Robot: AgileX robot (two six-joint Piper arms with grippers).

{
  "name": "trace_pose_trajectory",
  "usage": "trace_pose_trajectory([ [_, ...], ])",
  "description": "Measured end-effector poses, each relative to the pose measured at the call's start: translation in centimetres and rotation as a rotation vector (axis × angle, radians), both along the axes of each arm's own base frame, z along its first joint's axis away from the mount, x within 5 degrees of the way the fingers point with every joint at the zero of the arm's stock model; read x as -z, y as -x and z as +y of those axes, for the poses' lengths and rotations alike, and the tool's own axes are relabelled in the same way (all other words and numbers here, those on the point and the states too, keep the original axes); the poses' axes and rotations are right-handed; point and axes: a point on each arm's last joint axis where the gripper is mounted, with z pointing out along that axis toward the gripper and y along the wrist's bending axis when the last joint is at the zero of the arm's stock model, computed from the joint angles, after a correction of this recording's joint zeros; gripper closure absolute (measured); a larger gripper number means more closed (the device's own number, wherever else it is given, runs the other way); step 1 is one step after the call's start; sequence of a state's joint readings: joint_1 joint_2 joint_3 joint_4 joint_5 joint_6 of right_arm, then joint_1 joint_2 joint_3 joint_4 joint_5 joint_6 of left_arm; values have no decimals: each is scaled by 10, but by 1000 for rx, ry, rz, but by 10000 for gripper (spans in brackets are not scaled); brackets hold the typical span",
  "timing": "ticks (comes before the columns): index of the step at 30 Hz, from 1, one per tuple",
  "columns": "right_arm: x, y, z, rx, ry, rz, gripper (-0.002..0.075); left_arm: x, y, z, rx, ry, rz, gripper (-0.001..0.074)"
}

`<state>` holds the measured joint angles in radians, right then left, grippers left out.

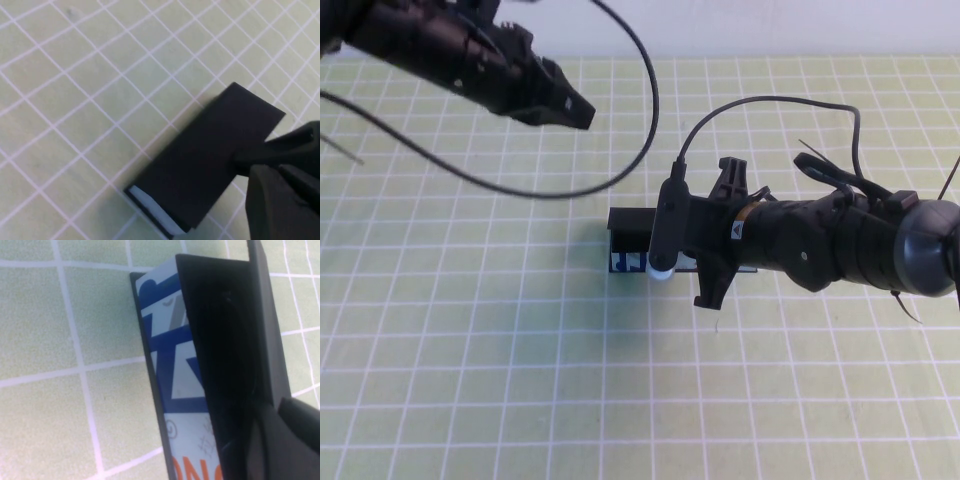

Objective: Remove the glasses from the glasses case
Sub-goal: Pick up the glasses from the glasses case

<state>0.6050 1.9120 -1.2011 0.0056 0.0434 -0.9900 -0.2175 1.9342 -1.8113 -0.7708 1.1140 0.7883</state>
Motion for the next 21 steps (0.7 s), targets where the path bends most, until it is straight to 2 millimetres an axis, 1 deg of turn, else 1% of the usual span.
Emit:
trace_pose_trajectory([
  [3, 0, 0, 0, 4, -4, 3, 715, 23, 28, 1, 37, 46, -46, 739],
  [5, 0, 0, 0, 5, -5, 4, 715, 46, 46, 2, 76, 86, -70, 739],
  [6, 0, 0, 0, 5, -5, 4, 715, 55, 52, 2, 79, 111, -75, 739],
  [8, 0, 0, 0, 5, -6, 4, 715, 81, 62, 3, 76, 127, -77, 739],
  [9, 0, 0, 0, 6, -7, 5, 715, 91, 65, 3, 78, 124, -88, 739],
  [11, 0, 0, 0, 6, -7, 5, 715, 110, 67, 5, 72, 114, -91, 739],
  [13, 0, 0, 0, 9, -10, 7, 715, 121, 66, 4, 73, 114, -92, 739],
  [21, 0, 0, 0, 24, -27, 19, 715, 155, 53, -1, 72, 173, -106, 739],
])
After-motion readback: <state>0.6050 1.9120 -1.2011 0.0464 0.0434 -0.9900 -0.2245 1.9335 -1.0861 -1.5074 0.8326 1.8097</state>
